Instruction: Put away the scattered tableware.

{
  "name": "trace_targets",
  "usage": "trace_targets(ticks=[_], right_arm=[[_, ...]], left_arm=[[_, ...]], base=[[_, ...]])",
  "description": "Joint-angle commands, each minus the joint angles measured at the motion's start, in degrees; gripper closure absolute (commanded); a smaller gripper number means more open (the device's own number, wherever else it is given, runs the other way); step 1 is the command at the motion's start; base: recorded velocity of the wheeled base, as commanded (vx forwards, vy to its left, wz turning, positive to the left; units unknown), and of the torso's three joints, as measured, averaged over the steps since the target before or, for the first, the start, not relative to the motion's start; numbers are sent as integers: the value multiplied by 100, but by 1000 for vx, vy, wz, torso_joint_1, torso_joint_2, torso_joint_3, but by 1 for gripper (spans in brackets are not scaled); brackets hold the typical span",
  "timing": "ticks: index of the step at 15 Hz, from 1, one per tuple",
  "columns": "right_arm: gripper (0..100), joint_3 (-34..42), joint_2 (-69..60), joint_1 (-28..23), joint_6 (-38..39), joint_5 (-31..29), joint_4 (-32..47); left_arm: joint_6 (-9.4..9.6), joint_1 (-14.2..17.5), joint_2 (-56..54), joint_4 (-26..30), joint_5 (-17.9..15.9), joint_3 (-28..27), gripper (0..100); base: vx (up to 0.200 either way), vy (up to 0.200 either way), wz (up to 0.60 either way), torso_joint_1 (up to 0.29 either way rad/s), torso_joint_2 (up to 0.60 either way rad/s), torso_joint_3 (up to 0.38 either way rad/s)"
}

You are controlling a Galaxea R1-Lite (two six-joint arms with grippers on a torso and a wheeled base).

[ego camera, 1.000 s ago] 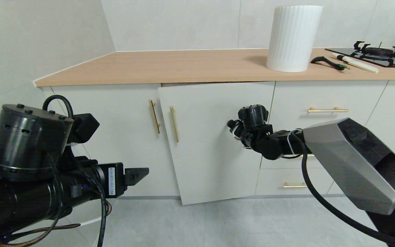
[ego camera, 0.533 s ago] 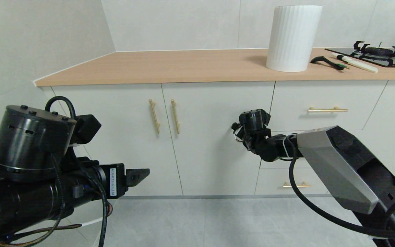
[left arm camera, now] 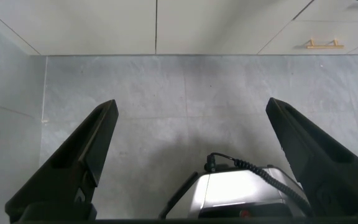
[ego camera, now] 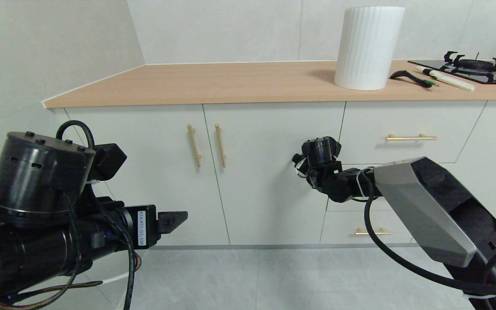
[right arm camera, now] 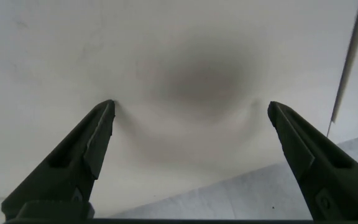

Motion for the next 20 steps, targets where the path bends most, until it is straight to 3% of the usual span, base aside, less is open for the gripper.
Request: trace_targets(ticks=[1,4,5,10,12,17,20], right_arm=[[0,479,-458,100,0,139,-8],[0,1657,-1178,258,0,711,-61],[0,2342,-1592,293,-35,1203,-166],[0,4390,-2585,328,-1073,2513,-1652],[0,4803,-2866,407,-1573,2521,-1880],[0,6007,-4738,610,-1723,2556,-1766],[0,6411,-6329,557,-2004,2398,-852]], left_arm=[[-3,-1,2,-1,1,-1,0],[-3,-1,2,-1,1,-1,0],[-3,-1,2,-1,1,-1,0],[-3,-1,-7,-1,1,8,0],[-3,-1,-60,-1,1,8,0],[23,16,-517,8,1,8,0],[32,245,-1018,-1,-8,-1,0]], base=[[0,0,0,0,0,0],[0,0,0,0,0,0],[0,0,0,0,0,0],[0,0,0,0,0,0],[0,0,0,0,0,0],[0,0,0,0,0,0],[0,0,0,0,0,0]])
